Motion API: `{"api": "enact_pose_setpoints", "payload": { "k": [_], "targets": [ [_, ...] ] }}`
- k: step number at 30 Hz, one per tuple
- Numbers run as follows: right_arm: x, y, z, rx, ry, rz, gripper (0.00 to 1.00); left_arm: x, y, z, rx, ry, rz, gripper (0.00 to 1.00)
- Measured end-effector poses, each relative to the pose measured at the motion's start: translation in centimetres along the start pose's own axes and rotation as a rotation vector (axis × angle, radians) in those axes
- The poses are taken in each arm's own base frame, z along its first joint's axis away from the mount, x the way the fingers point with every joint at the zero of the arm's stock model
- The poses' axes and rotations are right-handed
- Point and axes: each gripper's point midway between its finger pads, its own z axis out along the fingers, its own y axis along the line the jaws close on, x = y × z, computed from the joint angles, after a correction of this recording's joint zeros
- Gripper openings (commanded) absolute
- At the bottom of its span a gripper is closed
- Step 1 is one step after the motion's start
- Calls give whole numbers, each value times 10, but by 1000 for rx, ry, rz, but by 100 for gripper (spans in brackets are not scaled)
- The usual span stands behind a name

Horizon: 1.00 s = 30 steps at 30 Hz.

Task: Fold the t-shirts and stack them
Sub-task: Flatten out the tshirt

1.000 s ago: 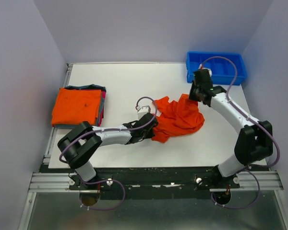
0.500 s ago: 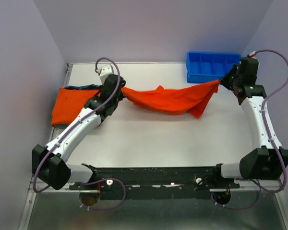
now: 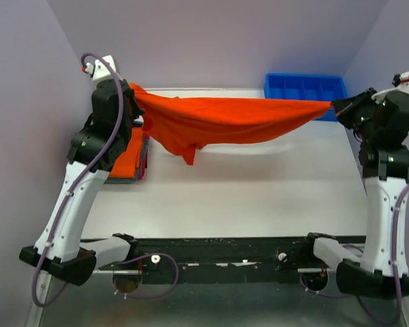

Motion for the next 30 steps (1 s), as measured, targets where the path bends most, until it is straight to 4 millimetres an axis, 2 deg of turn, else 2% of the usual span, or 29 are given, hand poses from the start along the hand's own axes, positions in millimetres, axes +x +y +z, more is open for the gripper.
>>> {"api": "enact_pose_setpoints", "payload": {
  "k": [3, 7, 9, 11, 13, 14, 16, 17, 18, 19, 20, 21, 22, 23, 24, 25, 26, 29, 30],
  "targets": [
    [0, 7, -50, -51, -70, -18, 1, -5, 19, -35, 21, -18, 8, 0],
    [-7, 18, -111, -116, -186, -39, 1, -35, 29, -75, 66, -90, -14, 0],
    [-12, 21, -129, -128, -230, -43, 1, -54, 29, -87, 84, -131, -28, 0],
    [-17, 21, -132, -115, -243, -43, 1, -77, 25, -95, 97, -171, -36, 0],
    [-19, 17, -117, -77, -206, -43, 1, -96, 17, -93, 107, -203, -42, 0],
    [-22, 17, -105, -61, -187, -41, 1, -103, 9, -85, 108, -208, -39, 0],
    [-22, 10, -64, -15, -124, -34, 1, -106, -6, -62, 106, -204, -33, 0],
    [-16, 3, -39, 15, -81, -29, 1, -100, -15, -43, 99, -188, -25, 0],
    [-5, -8, -14, 49, -31, -23, 1, -84, -26, -15, 86, -152, -7, 0],
    [4, -16, 5, 73, 6, -16, 1, -70, -32, 3, 77, -126, 6, 0],
    [21, -31, 34, 112, 67, -4, 1, -51, -38, 26, 61, -86, 24, 0],
    [38, -45, 58, 148, 124, 6, 5, -22, -44, 56, 39, -30, 49, 0],
    [56, -59, 80, 186, 182, 16, 14, 3, -48, 80, 21, 18, 72, 0],
    [70, -70, 97, 213, 223, 27, 36, 33, -50, 107, -3, 77, 100, 2],
    [85, -82, 115, 244, 270, 37, 73, 61, -52, 129, -22, 129, 124, 16],
    [99, -93, 135, 272, 314, 42, 88, 87, -53, 150, -37, 174, 144, 64],
    [109, -100, 150, 290, 342, 53, 88, 116, -55, 172, -47, 228, 171, 99],
    [126, -113, 175, 311, 394, 61, 81, 164, -62, 214, -55, 323, 208, 99],
    [128, -114, 177, 312, 399, 62, 79, 167, -69, 227, -48, 324, 201, 99]
  ]
}}
